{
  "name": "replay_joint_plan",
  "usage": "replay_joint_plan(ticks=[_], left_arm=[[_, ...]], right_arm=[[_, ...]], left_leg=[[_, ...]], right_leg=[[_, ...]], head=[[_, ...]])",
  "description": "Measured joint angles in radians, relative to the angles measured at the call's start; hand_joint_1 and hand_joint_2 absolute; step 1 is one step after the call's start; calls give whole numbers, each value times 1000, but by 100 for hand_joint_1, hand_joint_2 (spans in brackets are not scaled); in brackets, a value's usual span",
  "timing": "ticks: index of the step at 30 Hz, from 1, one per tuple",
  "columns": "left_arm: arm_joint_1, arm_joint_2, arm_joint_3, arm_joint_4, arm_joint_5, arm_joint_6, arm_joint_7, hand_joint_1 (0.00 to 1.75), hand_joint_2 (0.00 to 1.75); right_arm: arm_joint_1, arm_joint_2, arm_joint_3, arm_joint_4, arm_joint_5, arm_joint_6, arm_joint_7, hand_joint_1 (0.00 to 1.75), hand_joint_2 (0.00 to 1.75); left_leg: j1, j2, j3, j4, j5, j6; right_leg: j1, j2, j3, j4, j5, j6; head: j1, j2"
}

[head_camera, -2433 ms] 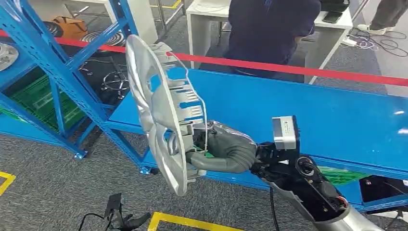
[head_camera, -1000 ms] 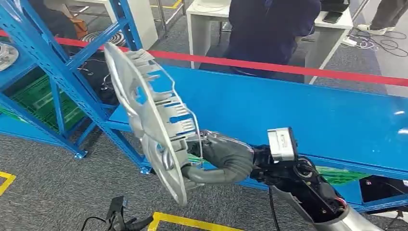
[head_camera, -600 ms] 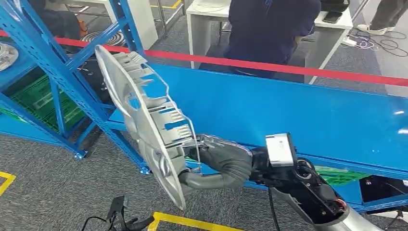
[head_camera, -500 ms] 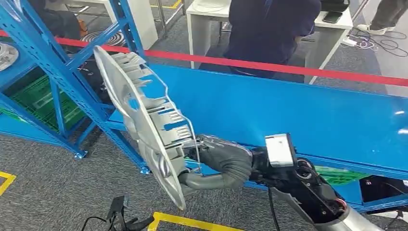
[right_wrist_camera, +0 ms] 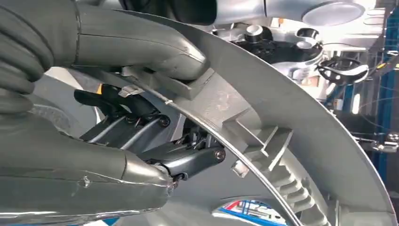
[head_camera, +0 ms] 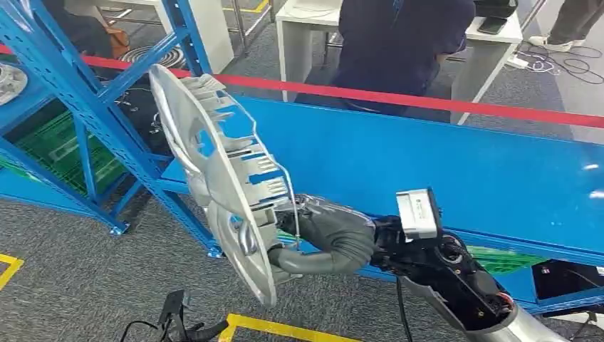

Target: Take the parts from the cabinet and place them on the table.

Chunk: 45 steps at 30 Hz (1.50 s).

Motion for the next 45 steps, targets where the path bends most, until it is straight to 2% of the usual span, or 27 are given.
replay_joint_plan(ticks=[27, 43, 45], left_arm=[[1, 0, 0, 0, 7, -2, -3, 0, 175], [1, 0, 0, 0, -3, -1, 5, 0, 175], [1, 1, 0, 0, -4, -1, 5, 0, 175]], right_arm=[[-1, 0, 0, 18, -8, 6, -3, 175, 175], [0, 0, -23, 40, -40, -42, -5, 175, 175], [-1, 0, -23, 44, -34, -44, -7, 175, 175]], left_leg=[[0, 0, 0, 0, 0, 0], [0, 0, 0, 0, 0, 0], [-6, -1, -2, 5, -4, 6]], right_leg=[[0, 0, 0, 0, 0, 0], [0, 0, 0, 0, 0, 0], [-6, 0, 1, -6, 2, 6]], head=[[0, 0], [0, 0], [-3, 0]])
